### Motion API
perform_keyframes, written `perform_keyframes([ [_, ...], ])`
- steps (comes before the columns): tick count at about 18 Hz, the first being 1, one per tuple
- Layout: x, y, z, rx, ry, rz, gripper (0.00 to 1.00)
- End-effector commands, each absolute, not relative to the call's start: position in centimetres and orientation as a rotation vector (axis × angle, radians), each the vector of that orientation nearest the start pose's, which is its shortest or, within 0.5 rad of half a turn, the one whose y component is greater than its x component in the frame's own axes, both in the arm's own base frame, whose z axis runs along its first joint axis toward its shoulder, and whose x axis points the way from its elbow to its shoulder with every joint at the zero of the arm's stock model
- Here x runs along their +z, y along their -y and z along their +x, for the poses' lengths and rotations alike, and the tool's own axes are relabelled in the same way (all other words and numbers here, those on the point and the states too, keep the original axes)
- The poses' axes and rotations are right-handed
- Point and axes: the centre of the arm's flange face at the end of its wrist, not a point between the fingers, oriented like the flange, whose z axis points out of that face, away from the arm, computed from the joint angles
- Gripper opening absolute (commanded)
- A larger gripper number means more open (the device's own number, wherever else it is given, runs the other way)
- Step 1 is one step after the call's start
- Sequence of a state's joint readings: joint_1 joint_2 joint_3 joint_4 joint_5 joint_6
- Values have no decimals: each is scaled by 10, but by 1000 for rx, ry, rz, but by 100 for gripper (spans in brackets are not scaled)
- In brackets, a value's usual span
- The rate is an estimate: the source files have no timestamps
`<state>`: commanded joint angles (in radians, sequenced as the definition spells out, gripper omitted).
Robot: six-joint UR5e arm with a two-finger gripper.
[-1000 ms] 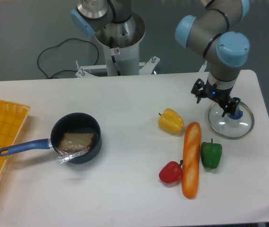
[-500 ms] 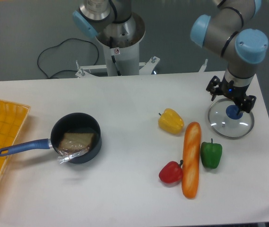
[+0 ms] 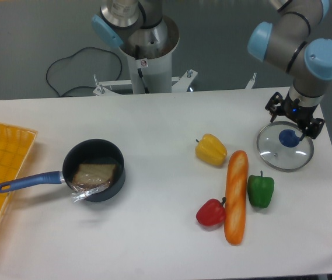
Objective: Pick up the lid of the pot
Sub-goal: 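Lower the gripper over the blue knob of the glass lid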
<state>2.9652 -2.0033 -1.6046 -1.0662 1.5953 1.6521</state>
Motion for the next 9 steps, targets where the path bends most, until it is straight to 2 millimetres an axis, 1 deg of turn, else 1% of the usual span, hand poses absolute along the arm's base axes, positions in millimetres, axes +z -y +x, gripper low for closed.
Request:
perform_keyframes([
  [2,268,-241,-608,74,-406,-3137,100],
  [5,264,-242,-621,99,-408,-3137,100],
  [9,257,-242,-624,87,-403,-3138,100],
])
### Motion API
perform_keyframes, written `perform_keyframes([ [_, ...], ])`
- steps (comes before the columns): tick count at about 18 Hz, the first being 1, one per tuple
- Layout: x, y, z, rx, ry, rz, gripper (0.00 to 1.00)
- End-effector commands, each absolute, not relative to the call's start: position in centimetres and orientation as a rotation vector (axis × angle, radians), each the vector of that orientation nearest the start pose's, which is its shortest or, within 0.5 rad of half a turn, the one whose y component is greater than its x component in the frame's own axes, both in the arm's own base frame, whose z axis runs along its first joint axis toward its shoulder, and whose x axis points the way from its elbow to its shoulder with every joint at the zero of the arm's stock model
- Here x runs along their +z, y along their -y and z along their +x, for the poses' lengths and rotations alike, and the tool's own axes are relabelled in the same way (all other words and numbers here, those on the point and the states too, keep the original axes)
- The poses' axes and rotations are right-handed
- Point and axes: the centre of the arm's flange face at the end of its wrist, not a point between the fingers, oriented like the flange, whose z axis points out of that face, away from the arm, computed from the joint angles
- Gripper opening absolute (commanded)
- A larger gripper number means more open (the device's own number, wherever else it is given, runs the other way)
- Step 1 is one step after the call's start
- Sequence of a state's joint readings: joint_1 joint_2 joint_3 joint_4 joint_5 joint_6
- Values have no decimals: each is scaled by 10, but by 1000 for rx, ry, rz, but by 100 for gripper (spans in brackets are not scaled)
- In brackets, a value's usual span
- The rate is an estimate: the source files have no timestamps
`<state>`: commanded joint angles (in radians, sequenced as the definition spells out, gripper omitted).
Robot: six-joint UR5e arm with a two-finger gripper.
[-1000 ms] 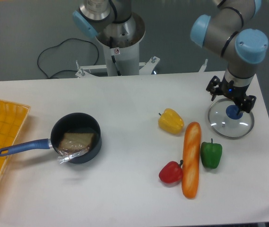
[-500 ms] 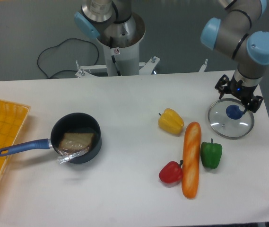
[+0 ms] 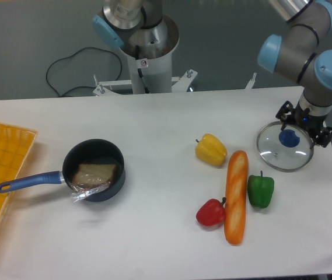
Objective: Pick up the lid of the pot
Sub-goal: 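Lower the gripper over the blue knob of the glass lid, then close the gripper around the blue knob of the lid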
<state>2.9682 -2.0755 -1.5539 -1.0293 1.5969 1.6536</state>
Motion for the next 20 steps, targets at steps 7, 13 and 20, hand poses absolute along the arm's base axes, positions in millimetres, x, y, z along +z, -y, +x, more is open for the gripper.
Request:
perform_keyframes([
  [7,246,-241,-622,84,-401,-3139,100],
  [13,237,-236,-618,82,-391,-3140,100],
  [20,226,-231,-610,43,-380,-3142,100],
])
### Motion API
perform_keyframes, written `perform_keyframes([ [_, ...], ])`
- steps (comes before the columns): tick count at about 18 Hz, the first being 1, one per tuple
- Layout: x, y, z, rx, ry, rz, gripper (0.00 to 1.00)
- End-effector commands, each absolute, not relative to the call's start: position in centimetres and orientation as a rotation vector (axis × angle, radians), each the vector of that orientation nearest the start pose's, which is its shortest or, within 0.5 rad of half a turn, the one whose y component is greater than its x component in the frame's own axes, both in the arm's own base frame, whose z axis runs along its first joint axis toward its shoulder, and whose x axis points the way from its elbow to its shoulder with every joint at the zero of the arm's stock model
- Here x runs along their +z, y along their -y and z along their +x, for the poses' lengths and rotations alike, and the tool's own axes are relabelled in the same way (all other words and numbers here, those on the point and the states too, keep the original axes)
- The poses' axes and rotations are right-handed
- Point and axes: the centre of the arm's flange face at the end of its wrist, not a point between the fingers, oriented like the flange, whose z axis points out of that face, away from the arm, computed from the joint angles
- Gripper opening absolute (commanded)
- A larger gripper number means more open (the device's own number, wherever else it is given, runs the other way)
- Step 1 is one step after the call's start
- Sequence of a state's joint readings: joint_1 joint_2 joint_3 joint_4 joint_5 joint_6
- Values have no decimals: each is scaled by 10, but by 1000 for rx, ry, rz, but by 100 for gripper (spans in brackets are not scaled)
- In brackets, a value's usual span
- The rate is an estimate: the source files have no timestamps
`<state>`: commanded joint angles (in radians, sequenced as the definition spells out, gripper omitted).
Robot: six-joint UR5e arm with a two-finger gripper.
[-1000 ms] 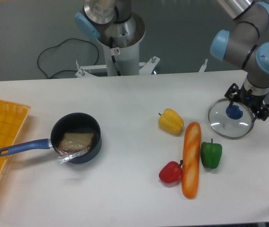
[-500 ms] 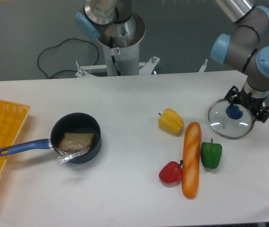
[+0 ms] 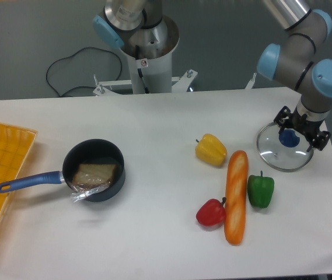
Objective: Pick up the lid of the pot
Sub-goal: 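Close the gripper around the blue knob of the lid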
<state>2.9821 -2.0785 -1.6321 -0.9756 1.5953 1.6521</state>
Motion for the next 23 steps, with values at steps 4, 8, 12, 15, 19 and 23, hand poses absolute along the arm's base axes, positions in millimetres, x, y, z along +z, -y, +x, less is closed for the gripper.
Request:
perform_keyframes([
  [4,219,-230,-606,48,-380,-3142,100],
  [8,219,-230,-606,52,-380,-3142,100],
  [12,219,-230,-606,60,-382,-3141,100],
  [15,216,-229,-606,52,-382,-3141,99],
  [19,216,-230,-605,52,-384,-3141,96],
  [23,214,-229,-605,62,-382,-3141,91],
])
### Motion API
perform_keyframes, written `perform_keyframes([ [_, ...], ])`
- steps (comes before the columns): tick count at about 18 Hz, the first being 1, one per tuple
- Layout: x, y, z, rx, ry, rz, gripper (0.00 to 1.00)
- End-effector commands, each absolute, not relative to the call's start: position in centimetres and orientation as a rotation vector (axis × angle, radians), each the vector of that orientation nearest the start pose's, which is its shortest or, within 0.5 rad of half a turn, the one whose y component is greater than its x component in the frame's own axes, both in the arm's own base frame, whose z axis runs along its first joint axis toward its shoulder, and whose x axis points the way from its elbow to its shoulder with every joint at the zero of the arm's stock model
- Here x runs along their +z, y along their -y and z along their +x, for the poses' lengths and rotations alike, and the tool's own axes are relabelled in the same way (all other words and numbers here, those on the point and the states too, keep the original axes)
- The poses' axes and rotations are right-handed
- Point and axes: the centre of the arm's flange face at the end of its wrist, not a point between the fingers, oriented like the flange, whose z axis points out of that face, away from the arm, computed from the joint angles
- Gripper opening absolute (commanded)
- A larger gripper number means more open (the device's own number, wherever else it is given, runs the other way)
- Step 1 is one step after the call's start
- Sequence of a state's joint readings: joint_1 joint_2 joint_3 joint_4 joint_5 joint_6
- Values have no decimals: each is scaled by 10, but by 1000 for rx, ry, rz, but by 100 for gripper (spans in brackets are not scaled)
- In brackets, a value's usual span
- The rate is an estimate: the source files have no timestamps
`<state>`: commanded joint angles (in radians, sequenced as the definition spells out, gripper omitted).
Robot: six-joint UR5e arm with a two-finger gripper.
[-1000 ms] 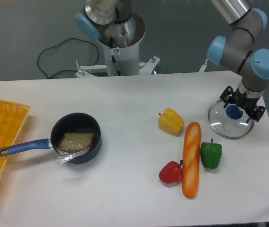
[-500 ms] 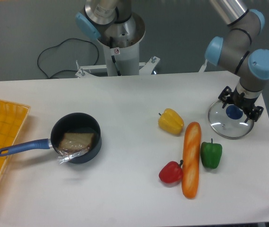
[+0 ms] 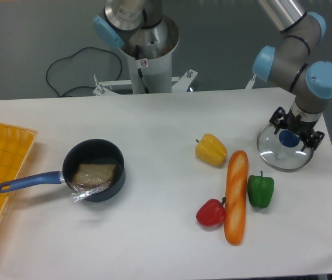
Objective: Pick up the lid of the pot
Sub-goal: 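Close the gripper around the blue knob of the lid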
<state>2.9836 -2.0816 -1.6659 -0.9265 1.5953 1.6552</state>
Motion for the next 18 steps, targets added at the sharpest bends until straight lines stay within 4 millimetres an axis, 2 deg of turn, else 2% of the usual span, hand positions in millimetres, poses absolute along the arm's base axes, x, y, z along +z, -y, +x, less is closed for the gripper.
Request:
perform_keyframes([
  [1,214,-229,-605,60,-384,-3141,87],
  [5,213,-225,-605,57,-406,-3139,85],
  [13,213,-225,-604,54,-416,-3138,71],
  [18,213,-226,-605,57,-418,-3137,67],
])
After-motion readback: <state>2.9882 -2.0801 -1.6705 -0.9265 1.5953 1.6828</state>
